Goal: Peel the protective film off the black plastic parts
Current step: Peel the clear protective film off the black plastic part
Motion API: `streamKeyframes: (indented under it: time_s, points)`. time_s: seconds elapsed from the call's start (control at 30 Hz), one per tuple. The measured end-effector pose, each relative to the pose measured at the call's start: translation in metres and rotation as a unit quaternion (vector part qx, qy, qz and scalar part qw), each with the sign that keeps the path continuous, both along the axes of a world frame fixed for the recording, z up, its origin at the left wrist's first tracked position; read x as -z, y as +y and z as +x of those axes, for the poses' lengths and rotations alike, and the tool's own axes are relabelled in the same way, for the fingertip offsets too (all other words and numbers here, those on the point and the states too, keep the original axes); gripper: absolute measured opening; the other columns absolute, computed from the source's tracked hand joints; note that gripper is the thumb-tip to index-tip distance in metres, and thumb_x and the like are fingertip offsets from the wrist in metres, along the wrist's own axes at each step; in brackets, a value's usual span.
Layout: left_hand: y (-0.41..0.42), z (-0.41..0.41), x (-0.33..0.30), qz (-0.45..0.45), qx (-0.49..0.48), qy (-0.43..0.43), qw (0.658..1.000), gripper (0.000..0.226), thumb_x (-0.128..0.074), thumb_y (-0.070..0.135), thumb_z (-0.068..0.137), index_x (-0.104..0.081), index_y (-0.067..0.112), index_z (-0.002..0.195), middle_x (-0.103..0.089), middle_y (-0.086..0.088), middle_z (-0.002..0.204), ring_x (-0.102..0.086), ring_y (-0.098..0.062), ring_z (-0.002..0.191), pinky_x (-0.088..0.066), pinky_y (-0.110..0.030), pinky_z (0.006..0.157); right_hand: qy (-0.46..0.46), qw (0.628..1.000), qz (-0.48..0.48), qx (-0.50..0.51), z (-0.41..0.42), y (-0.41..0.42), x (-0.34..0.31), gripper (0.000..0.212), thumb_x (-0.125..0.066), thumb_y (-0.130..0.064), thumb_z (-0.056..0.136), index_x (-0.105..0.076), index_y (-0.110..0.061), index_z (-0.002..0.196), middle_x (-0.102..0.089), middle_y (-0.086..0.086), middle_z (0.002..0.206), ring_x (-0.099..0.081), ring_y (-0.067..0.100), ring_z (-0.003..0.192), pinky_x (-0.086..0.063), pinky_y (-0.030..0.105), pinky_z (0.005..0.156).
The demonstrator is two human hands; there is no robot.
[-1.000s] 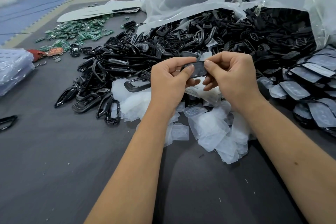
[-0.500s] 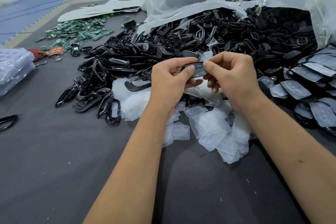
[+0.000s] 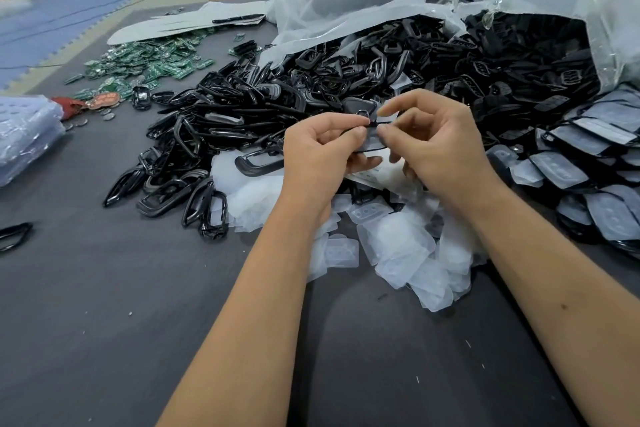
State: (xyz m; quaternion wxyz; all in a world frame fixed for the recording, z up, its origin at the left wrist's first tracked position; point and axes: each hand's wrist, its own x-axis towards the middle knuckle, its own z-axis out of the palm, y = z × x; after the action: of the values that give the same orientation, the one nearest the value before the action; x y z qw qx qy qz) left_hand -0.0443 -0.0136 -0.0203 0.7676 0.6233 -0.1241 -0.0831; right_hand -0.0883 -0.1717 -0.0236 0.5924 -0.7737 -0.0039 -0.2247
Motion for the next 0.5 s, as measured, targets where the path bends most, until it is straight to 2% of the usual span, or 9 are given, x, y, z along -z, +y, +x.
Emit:
streamKeyframes:
  time_s: [0.07, 0.17, 0.23, 0.3, 0.33, 0.4, 0.43, 0.5]
  points:
    - [0.002, 0.002, -0.003, -0.033, -0.009, 0.038, 0.999, 0.013, -0.062, -0.01, 0.093, -0.074, -0.005, 0.094, -0.071, -0.012, 0.073, -0.059, -0.012, 0.052, -0.061, -0.03, 0.063, -0.02, 0.999, -0.043, -0.022, 0.0, 0.0, -0.002, 0.006, -0.076, -0.016, 0.095, -0.078, -0.016, 0.101, -0.074, 0.002, 0.086, -0.065, 0.014, 0.069, -0.051, 0.023, 0.051]
    - [0.008, 0.007, -0.006, -0.072, -0.003, 0.096, 0.993, 0.013, -0.06, -0.01, 0.092, -0.073, -0.008, 0.094, -0.068, -0.013, 0.071, -0.055, -0.009, 0.05, -0.059, -0.025, 0.061, -0.059, 0.992, -0.1, -0.045, -0.003, 0.0, -0.004, 0.02, -0.08, -0.022, 0.09, -0.08, -0.011, 0.108, -0.071, 0.003, 0.105, -0.065, 0.007, 0.088, -0.052, 0.014, 0.065]
    - [0.01, 0.008, -0.008, -0.08, 0.019, 0.12, 0.989, 0.012, -0.06, -0.008, 0.092, -0.071, -0.009, 0.094, -0.069, -0.012, 0.07, -0.055, -0.008, 0.051, -0.06, -0.026, 0.064, -0.069, 0.988, -0.129, -0.04, -0.004, 0.0, -0.005, 0.02, -0.082, -0.021, 0.089, -0.081, -0.011, 0.106, -0.069, 0.006, 0.108, -0.066, 0.011, 0.092, -0.051, 0.012, 0.07]
    - [0.012, 0.007, -0.009, -0.09, 0.038, 0.135, 0.986, 0.014, -0.06, -0.001, 0.097, -0.071, -0.009, 0.093, -0.07, -0.013, 0.073, -0.058, -0.009, 0.053, -0.061, -0.027, 0.064, -0.08, 0.985, -0.152, -0.017, -0.004, -0.001, -0.006, 0.017, -0.08, -0.022, 0.09, -0.082, -0.01, 0.102, -0.069, 0.008, 0.105, -0.067, 0.017, 0.093, -0.053, 0.018, 0.071]
    - [0.012, 0.007, -0.01, -0.099, 0.05, 0.144, 0.983, 0.021, -0.06, 0.007, 0.1, -0.071, -0.009, 0.094, -0.071, -0.014, 0.074, -0.061, -0.011, 0.055, -0.061, -0.028, 0.064, -0.084, 0.986, -0.144, 0.002, -0.003, 0.0, -0.007, 0.015, -0.078, -0.022, 0.092, -0.081, -0.008, 0.099, -0.069, 0.009, 0.102, -0.067, 0.018, 0.09, -0.055, 0.024, 0.07]
    - [0.011, 0.007, -0.01, -0.108, 0.081, 0.154, 0.979, 0.036, -0.055, 0.023, 0.105, -0.07, -0.01, 0.1, -0.073, -0.016, 0.076, -0.065, -0.015, 0.061, -0.062, -0.032, 0.068, -0.061, 0.996, -0.053, 0.036, -0.002, 0.003, -0.007, 0.018, -0.073, -0.022, 0.097, -0.08, -0.006, 0.094, -0.07, 0.007, 0.093, -0.064, 0.015, 0.073, -0.056, 0.034, 0.058]
    - [0.01, 0.006, -0.01, -0.104, 0.093, 0.149, 0.979, 0.037, -0.054, 0.023, 0.106, -0.07, -0.01, 0.103, -0.073, -0.016, 0.078, -0.066, -0.016, 0.063, -0.063, -0.033, 0.07, -0.041, 0.998, 0.004, 0.047, -0.002, 0.004, -0.007, 0.02, -0.072, -0.023, 0.098, -0.079, -0.005, 0.093, -0.069, 0.003, 0.085, -0.06, 0.012, 0.065, -0.054, 0.033, 0.052]
    - [0.007, 0.005, -0.007, -0.09, 0.095, 0.127, 0.983, 0.025, -0.056, 0.011, 0.104, -0.07, -0.01, 0.105, -0.072, -0.017, 0.084, -0.066, -0.015, 0.066, -0.063, -0.036, 0.075, 0.006, 0.996, 0.078, 0.052, -0.001, 0.006, -0.007, 0.021, -0.071, -0.029, 0.098, -0.08, -0.012, 0.09, -0.066, -0.01, 0.068, -0.055, 0.005, 0.055, -0.049, 0.025, 0.046]
